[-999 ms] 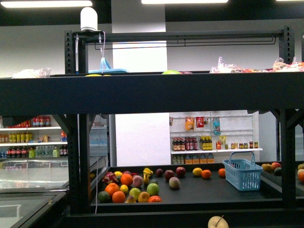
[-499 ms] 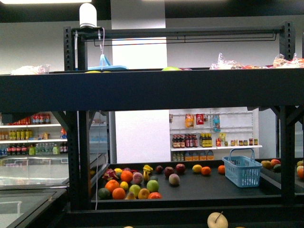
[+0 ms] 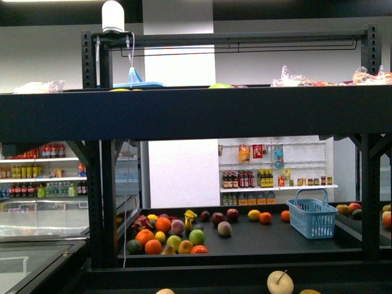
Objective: Pick lemon from shelf
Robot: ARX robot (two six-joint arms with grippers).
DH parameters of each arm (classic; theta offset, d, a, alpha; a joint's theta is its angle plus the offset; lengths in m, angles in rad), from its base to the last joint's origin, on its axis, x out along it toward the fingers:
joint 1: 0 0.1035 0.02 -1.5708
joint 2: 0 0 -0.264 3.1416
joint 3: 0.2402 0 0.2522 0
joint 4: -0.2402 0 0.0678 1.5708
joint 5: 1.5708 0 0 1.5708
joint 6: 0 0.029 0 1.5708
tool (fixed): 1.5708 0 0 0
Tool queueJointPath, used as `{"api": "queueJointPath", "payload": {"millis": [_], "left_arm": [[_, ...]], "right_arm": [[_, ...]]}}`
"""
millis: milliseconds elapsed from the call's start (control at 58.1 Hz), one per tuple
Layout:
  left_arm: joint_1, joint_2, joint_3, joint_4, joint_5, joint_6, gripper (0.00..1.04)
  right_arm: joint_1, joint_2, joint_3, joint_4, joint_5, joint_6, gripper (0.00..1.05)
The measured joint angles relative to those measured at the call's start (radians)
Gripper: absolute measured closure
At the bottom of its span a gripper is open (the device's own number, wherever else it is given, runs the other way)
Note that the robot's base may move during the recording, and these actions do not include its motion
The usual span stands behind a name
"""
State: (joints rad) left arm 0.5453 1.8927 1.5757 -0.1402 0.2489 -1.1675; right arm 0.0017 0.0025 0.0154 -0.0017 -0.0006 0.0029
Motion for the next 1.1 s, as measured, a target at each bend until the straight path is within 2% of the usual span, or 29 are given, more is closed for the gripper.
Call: {"api": "queueJointPath", "payload": {"millis": [155,207,396,586,878,1102], "left_arm": [[0.001,-0.016,-0.027,0.003,-0.01,0.022,0.8],[0.0,-0.034,-0.046,0.003,-0.011,0.013,0.84],[-0.045,-0.134,-0.14,-0.024,-0.021,0.128,0.86],[-0.134,-0.237,-0.18,-0.061,-0.011,0.198,0.86],[-0.438,-0.428,-0.248,-0.143,0.047,0.397,0.87],[-0.629,-0.43,-0.332,-0.113,0.094,0.462,0.87]], "right_arm": [[0.0,0.0,0.0,0.0,0.0,0.0,0.07],[0.0,0.0,0.0,0.0,0.0,0.0,0.07],[0.0,0.0,0.0,0.0,0.0,0.0,0.07],[0.0,0.0,0.0,0.0,0.0,0.0,0.07],[0.0,0.0,0.0,0.0,0.0,0.0,0.07],[0.0,0.0,0.0,0.0,0.0,0.0,0.07]]}}
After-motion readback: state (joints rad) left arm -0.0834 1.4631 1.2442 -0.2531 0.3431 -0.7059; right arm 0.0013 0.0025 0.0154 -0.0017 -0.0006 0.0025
